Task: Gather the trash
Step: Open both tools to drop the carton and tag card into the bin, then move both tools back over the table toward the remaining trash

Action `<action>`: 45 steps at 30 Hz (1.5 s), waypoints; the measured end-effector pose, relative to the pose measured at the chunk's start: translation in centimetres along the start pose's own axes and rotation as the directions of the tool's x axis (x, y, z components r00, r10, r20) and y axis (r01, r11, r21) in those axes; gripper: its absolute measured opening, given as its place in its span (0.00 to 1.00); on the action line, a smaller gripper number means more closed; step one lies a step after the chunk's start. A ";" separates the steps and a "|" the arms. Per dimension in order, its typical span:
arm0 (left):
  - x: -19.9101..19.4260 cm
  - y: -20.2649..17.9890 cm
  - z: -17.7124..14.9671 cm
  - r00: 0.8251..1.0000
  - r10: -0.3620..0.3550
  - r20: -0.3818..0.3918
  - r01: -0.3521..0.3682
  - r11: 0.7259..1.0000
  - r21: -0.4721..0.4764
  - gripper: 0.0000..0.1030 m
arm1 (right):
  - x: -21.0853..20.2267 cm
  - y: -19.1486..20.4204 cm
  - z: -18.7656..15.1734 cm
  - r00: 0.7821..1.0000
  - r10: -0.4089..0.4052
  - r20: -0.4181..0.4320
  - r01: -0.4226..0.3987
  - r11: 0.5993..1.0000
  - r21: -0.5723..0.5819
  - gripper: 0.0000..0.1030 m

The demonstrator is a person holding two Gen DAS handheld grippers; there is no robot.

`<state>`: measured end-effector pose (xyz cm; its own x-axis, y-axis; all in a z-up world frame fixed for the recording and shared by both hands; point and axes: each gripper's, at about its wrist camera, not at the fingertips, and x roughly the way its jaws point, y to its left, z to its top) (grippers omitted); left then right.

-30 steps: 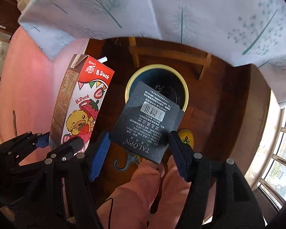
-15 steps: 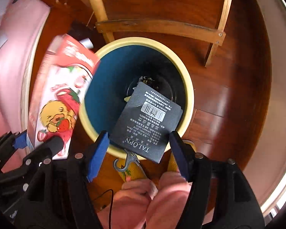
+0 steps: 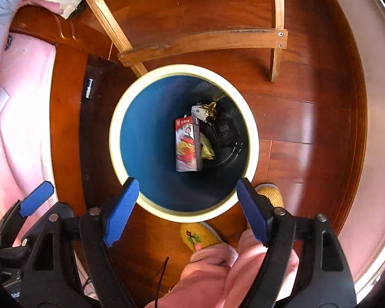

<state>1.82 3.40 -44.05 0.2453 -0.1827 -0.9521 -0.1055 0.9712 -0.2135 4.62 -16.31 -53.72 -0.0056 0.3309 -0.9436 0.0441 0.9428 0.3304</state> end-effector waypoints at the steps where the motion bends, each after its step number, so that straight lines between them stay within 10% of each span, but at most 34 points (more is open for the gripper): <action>1: -1.2 0.0 0.0 1.000 0.001 0.010 -0.001 1.000 -0.008 0.81 | -0.7 0.3 -0.1 1.000 -0.001 0.006 0.001 1.000 0.003 0.74; 26: -37.9 -6.7 3.5 0.947 0.034 0.318 -0.072 0.991 0.109 0.81 | -33.2 11.2 -5.7 0.986 0.026 0.167 -0.008 0.994 -0.112 0.74; 39: -48.7 -12.0 10.4 0.887 0.079 0.456 -0.186 0.963 0.195 0.81 | -49.1 13.2 -2.5 0.881 0.031 0.472 -0.005 0.998 -0.057 0.74; 45: -48.6 -13.5 13.3 0.896 0.063 0.439 -0.169 0.964 0.206 0.79 | -52.7 12.0 -0.1 0.839 0.008 0.544 0.021 0.999 -0.047 0.74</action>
<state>4.16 1.15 8.00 0.6365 -0.0353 -0.7705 0.0556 0.9985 0.0001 5.32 -22.39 0.01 0.5392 0.2635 -0.7999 -0.0034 0.9505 0.3108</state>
